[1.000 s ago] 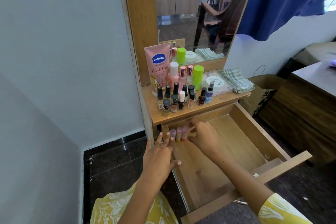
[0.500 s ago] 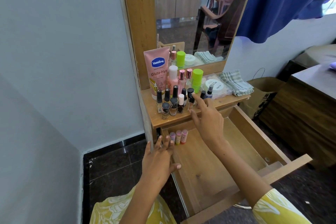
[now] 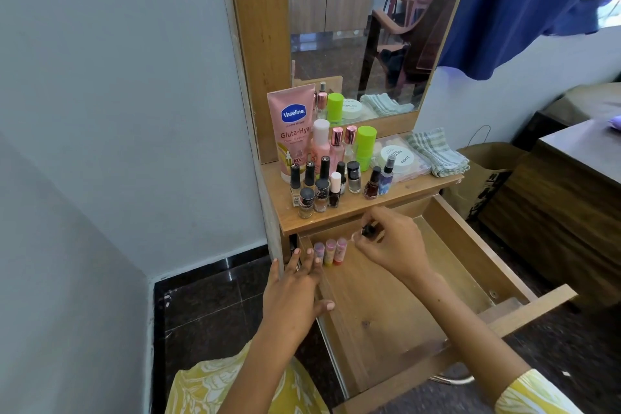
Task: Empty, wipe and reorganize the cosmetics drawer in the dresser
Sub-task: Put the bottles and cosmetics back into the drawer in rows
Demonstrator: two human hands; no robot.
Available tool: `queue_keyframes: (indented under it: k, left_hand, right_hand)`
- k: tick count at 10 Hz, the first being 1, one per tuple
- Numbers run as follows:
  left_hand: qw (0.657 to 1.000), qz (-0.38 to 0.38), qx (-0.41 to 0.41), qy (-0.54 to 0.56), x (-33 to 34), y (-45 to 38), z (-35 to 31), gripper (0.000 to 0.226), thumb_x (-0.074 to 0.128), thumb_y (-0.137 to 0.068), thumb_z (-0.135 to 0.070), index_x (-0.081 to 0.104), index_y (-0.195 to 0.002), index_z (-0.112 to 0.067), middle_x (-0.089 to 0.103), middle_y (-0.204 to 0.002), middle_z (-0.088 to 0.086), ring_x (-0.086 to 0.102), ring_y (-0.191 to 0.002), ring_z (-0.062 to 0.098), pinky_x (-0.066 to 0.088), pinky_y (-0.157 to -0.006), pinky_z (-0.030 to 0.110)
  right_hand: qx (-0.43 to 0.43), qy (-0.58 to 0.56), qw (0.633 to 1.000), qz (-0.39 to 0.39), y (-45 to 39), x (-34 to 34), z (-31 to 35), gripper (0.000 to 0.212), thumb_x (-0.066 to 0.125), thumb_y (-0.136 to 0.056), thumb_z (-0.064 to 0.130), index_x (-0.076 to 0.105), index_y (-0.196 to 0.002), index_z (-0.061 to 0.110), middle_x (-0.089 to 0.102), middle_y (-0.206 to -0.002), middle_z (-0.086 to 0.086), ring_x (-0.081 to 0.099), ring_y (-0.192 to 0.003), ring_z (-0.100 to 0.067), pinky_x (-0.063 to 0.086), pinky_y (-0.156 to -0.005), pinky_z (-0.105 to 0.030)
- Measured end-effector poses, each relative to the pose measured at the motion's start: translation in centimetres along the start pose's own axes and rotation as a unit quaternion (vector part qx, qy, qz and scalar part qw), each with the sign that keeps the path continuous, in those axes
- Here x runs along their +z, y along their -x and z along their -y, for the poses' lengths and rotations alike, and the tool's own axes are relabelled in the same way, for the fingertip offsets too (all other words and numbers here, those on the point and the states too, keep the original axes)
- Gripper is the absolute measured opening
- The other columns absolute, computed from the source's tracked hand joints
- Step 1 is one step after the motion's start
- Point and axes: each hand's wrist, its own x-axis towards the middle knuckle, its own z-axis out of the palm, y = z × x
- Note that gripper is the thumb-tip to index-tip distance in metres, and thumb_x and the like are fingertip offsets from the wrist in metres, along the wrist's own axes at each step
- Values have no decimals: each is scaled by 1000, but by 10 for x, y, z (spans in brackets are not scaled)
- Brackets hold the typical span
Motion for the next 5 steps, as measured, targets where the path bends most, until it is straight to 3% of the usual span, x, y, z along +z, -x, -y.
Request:
queue_keyframes:
  k: [1,2,3,5]
  left_hand:
    - [1000,-1,-1,-1,0,0,-1,75,45,-93,-51,8,-151,-22,-2,-159,-2,-8,-145,18,-8,-114,45]
    - [1000,-2,-1,-2,0,0,-1,75,45,-92,-51,8,-151,-22,-1,-159,-1,-8,-145,18,-8,-114,45]
    - [1000,-2,0,-1,0,-1,-1,75,45,-93,-51,8,-151,-22,-2,-159,-1,-8,-145,18,-8,-114,45]
    - [1000,-7,0,-3,2,-1,1,75,44,-92,-52,7,-151,-22,-3,-159,-2,-9,-145,18,-8,-114,45]
  right_hand:
    - [32,25,992,116,-4,7,-5,28,69,-69,18,58,-95,19,67,-88,6,65,-80,-15,53,-71,-34]
    - [56,32,982,180,-8,16,-8,33,68,-73,11,56,-103,18,68,-99,4,66,-84,-17,53,-75,-36]
    - [58,48,976,205,-12,24,-10,35,67,-75,8,55,-106,19,67,-102,3,65,-89,-16,52,-76,-31]
    - [65,48,973,215,-10,31,-13,31,67,-78,5,59,-107,17,67,-104,-1,64,-96,-16,54,-81,-35]
